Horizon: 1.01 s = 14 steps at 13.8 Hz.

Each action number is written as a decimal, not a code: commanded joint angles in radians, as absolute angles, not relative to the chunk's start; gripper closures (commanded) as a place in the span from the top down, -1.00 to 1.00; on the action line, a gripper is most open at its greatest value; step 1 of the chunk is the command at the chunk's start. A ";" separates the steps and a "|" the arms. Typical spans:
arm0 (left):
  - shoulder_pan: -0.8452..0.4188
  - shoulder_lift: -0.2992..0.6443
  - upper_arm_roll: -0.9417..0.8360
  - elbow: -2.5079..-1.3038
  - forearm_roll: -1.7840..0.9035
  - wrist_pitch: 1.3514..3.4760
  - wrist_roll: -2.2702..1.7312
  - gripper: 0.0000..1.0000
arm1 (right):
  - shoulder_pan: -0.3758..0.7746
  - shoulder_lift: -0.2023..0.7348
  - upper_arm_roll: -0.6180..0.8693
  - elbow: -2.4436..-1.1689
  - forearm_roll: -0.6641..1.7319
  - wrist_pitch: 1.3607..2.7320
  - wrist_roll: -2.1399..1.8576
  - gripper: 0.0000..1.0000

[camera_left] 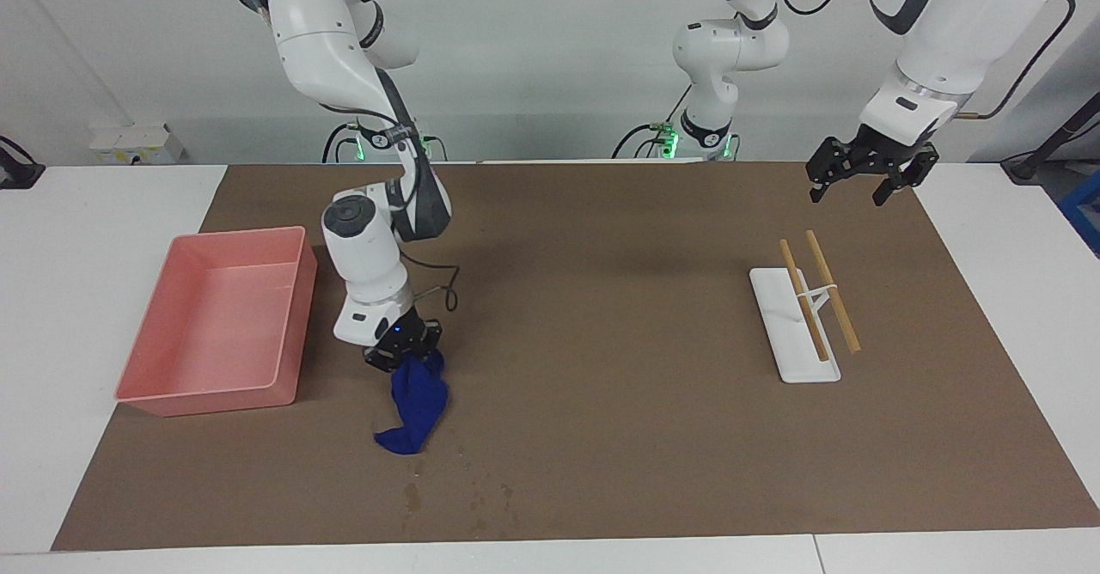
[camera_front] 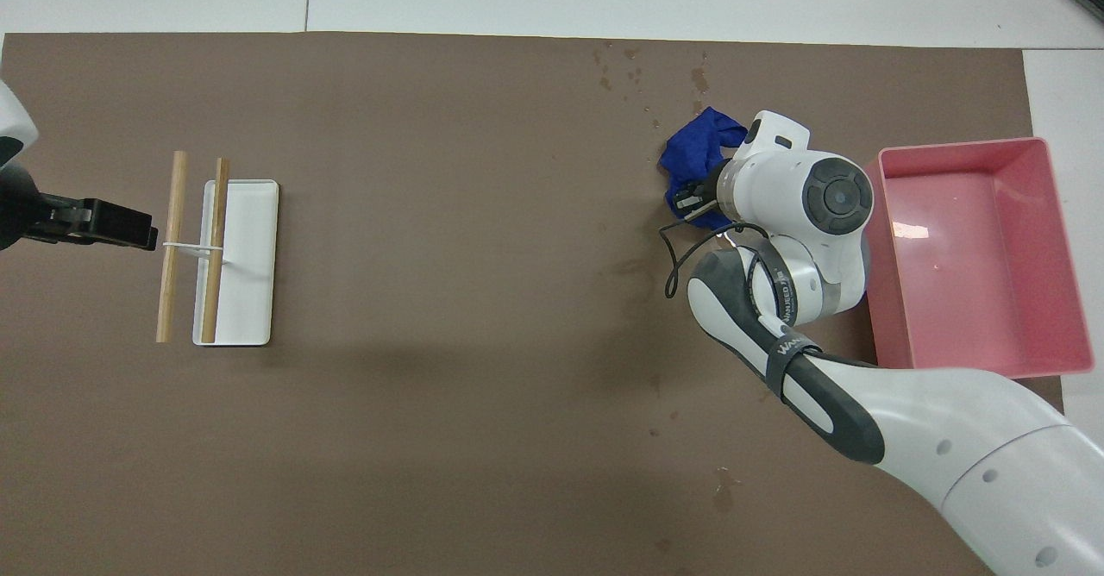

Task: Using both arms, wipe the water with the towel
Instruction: 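Wipe the towel across the table toward the pink bin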

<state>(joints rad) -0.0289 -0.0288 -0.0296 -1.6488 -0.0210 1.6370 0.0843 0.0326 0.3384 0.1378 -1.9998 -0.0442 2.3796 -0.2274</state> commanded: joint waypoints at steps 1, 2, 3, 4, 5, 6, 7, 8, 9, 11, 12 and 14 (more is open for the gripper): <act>-0.014 -0.038 -0.037 -1.655 -0.034 1.626 0.091 1.00 | -0.008 0.273 0.138 -2.138 -0.049 2.086 -0.267 -1.00; -0.014 -0.038 -0.037 -1.654 -0.034 1.626 0.091 1.00 | -0.006 0.273 0.138 -2.137 -0.049 2.085 -0.268 -1.00; -0.014 -0.038 -0.037 -1.655 -0.034 1.626 0.091 1.00 | -0.008 0.270 0.138 -2.135 -0.049 2.085 -0.268 -1.00; -0.014 -0.038 -0.037 -1.655 -0.034 1.626 0.091 1.00 | -0.008 0.264 0.138 -2.134 -0.048 2.079 -0.268 -1.00; -0.014 -0.038 -0.037 -1.655 -0.034 1.626 0.091 1.00 | -0.006 0.255 0.138 -2.134 -0.046 2.072 -0.268 -1.00; -0.014 -0.038 -0.037 -1.655 -0.034 1.626 0.091 1.00 | -0.005 0.239 0.138 -2.132 -0.045 2.068 -0.267 -1.00; -0.015 -0.038 -0.037 -1.655 -0.034 1.626 0.091 1.00 | -0.006 0.230 0.138 -2.126 -0.044 2.044 -0.268 -1.00; -0.014 -0.038 -0.037 -1.655 -0.034 1.626 0.091 1.00 | -0.005 0.226 0.138 -2.106 -0.043 2.013 -0.268 -1.00; -0.014 -0.038 -0.037 -1.655 -0.034 1.626 0.091 1.00 | -0.005 0.213 0.140 -2.085 -0.043 1.969 -0.267 -1.00; -0.014 -0.038 -0.037 -1.655 -0.034 1.626 0.091 1.00 | -0.006 0.187 0.140 -2.030 -0.043 1.863 -0.267 -1.00; -0.014 -0.038 -0.037 -1.655 -0.034 1.626 0.091 1.00 | -0.008 0.173 0.140 -1.993 -0.043 1.802 -0.267 -1.00; -0.014 -0.038 -0.037 -1.654 -0.034 1.628 0.091 1.00 | -0.014 0.147 0.140 -1.950 -0.043 1.715 -0.268 -1.00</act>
<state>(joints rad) -0.0289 -0.0288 -0.0296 -1.6488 -0.0210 1.6370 0.0843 -0.0021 0.1852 0.1360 -1.9894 -0.0443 1.7975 -0.2526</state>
